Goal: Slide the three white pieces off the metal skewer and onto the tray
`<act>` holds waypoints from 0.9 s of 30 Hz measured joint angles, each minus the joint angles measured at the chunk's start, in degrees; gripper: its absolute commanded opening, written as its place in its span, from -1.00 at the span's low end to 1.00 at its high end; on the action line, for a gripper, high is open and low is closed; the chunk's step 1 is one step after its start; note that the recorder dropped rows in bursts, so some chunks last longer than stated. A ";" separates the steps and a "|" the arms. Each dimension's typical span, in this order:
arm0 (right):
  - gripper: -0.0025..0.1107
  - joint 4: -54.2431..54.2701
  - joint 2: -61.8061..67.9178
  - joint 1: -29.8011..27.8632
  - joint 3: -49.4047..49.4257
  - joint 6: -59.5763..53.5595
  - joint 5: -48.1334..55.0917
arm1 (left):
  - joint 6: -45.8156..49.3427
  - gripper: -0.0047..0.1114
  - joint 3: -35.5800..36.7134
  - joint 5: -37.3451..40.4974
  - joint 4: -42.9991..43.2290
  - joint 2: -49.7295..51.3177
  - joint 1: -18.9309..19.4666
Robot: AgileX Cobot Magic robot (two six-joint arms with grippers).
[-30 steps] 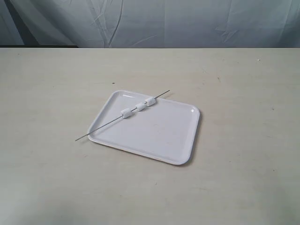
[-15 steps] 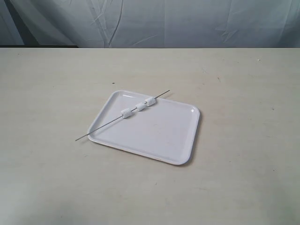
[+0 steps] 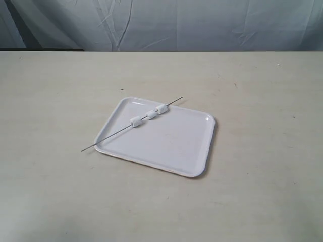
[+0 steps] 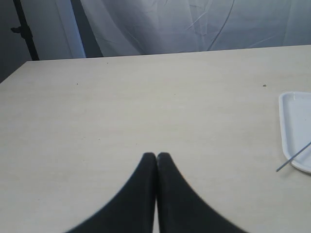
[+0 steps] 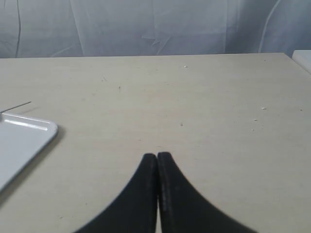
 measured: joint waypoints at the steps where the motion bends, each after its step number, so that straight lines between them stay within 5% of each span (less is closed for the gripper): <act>1: -0.97 0.00 0.00 0.00 0.00 0.00 0.00 | 0.00 -0.92 0.00 0.00 0.00 0.00 0.00; 19: -0.97 0.00 0.00 0.00 0.00 0.00 0.00 | 0.00 -0.92 0.00 -0.56 4.90 0.00 0.00; 27: -0.97 5.42 0.00 0.00 0.00 0.00 -20.83 | 0.00 -0.92 0.18 -19.71 6.04 0.00 0.00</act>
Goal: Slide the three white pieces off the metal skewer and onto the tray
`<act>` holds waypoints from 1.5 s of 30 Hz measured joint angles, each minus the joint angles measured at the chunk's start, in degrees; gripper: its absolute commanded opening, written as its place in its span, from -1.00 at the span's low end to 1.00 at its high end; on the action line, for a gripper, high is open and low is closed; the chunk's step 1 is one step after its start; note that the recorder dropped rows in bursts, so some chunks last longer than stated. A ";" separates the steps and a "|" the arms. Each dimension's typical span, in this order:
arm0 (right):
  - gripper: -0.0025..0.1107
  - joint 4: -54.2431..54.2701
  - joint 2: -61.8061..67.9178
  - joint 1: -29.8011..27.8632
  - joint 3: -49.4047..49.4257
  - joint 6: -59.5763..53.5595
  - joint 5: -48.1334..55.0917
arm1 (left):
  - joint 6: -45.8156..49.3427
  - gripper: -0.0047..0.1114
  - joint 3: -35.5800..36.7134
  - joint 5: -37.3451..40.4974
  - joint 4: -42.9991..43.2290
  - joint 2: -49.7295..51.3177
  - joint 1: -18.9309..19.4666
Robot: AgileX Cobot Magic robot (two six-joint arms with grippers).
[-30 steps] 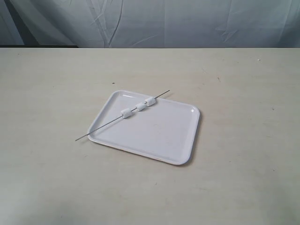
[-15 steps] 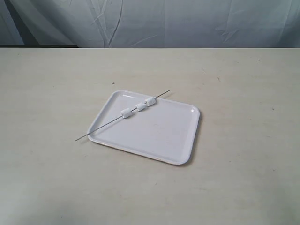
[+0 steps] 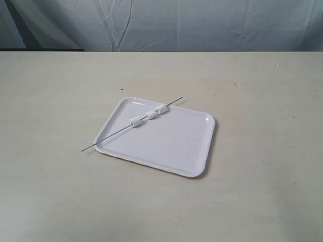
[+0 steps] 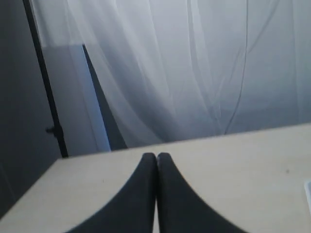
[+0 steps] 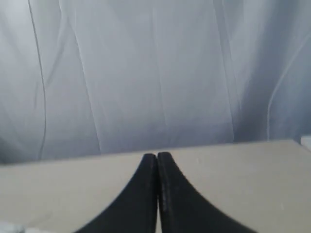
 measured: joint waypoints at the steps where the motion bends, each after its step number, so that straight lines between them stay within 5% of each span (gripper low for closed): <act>1: -0.97 1.33 0.00 0.00 0.00 0.00 -3.32 | 0.00 -0.92 0.00 -2.24 0.00 0.00 0.00; 11: -0.97 5.55 -0.02 0.00 0.00 0.00 -12.62 | 0.00 -0.92 0.00 -7.42 1.00 0.00 0.00; 18: -0.97 5.66 -0.02 0.00 0.00 0.00 -15.05 | -1.40 -0.92 0.00 -26.39 1.33 -0.09 0.00; 25: -0.97 5.77 -0.12 0.00 0.00 10.83 -23.99 | -20.16 -0.91 0.00 -36.06 2.47 -0.09 0.00; 29: -0.97 4.99 1.74 0.00 -7.14 13.02 -16.99 | -32.32 -0.91 -6.29 -35.35 20.24 3.63 0.00; 35: -0.97 3.46 16.78 3.20 -22.50 13.22 -7.13 | -54.49 -0.91 -22.07 -35.01 59.04 21.04 0.00; 45: -0.97 3.96 49.50 6.94 -47.60 6.04 21.42 | -72.11 -0.91 -36.24 -37.01 80.97 48.80 0.00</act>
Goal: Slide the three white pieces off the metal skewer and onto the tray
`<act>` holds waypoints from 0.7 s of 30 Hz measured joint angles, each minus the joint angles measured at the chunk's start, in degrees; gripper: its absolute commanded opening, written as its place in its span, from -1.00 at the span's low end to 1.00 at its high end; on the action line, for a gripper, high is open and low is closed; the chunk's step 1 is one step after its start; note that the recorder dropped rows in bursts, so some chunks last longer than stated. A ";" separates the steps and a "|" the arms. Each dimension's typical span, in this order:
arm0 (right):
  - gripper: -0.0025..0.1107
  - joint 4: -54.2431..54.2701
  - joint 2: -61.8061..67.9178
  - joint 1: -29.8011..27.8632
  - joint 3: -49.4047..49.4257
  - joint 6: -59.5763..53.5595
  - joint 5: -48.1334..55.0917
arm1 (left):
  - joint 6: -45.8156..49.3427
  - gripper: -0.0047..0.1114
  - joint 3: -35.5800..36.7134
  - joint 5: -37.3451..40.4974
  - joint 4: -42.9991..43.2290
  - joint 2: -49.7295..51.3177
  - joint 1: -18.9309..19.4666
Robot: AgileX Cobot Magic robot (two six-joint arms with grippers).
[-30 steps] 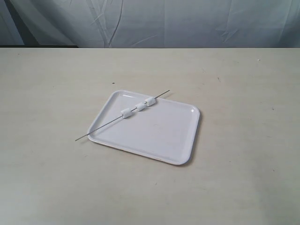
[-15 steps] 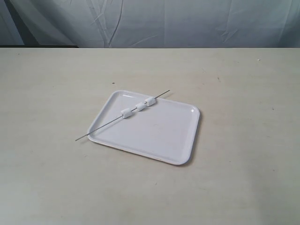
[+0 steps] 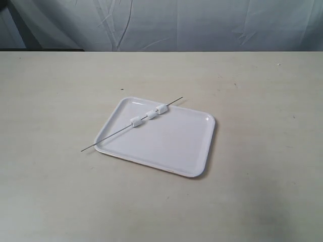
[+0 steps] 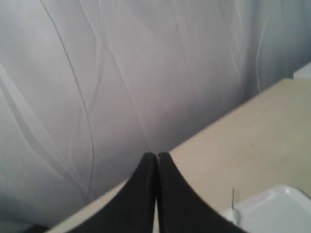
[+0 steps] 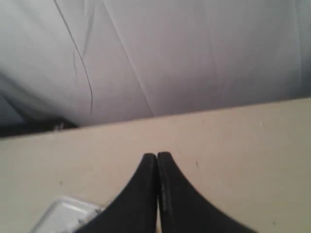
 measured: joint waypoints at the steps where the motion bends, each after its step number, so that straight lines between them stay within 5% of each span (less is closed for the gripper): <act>1: -0.97 0.99 3.59 0.00 -2.51 -2.61 3.70 | -1.40 -0.91 -0.56 -0.46 2.01 2.77 0.00; 10: -0.97 8.52 23.32 0.22 -14.11 -22.56 22.82 | -4.26 -0.66 -1.78 1.26 12.83 25.27 -5.06; 14: -0.97 9.09 29.04 0.22 -16.42 -24.67 25.62 | -3.24 -0.47 -4.46 4.58 15.24 34.69 -8.69; 21: -0.97 9.09 36.80 0.22 -16.97 -27.52 26.64 | -5.09 -0.44 -12.24 10.47 15.73 48.00 -14.28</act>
